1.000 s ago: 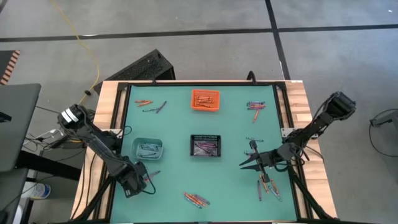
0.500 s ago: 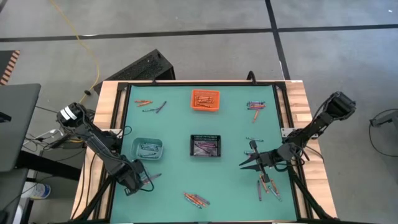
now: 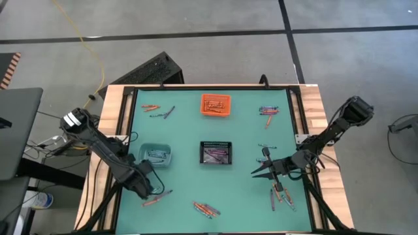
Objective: Sort crayons
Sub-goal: Put the orange crayon into the orange bin
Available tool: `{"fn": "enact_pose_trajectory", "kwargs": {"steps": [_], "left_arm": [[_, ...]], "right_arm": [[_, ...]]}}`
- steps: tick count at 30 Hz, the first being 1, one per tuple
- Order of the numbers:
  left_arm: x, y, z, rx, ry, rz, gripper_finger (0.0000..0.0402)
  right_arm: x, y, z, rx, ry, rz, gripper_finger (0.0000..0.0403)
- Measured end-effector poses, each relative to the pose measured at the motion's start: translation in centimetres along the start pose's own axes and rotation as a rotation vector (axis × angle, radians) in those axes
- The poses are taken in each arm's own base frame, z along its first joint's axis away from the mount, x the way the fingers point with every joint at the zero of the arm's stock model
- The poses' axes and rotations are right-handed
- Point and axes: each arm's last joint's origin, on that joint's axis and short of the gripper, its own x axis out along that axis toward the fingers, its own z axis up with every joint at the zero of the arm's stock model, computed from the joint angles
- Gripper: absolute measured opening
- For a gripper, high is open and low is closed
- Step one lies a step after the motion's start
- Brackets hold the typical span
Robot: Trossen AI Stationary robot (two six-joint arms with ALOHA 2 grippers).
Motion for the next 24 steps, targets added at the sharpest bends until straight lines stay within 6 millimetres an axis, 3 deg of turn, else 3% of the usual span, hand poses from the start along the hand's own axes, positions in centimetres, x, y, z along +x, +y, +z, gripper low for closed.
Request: {"fn": "enact_pose_trajectory", "kwargs": {"steps": [10,13,16,19,24], "left_arm": [[-8.3,-3.1,2.4,0.148,-0.12,-0.213,0.001],[-10.2,-3.4,3.8,0.204,-0.262,-0.237,0.001],[-10.8,-2.6,6.6,0.221,-0.436,-0.163,0.0009],[-10.5,-1.6,10.7,0.279,-0.511,-0.169,0.0009],[-10.2,2.4,18.7,0.345,-0.717,-0.173,0.0009]], "right_arm": [[0.0,0.0,0.0,0.0,0.0,0.0,0.0063],[0.0,0.0,0.0,0.0,0.0,0.0,0.0063],[0.0,0.0,0.0,0.0,-0.002,0.0,0.0063],[0.0,0.0,0.1,0.003,-0.006,0.0,0.0063],[0.0,0.0,0.1,0.006,-0.009,0.0,0.0063]]}}
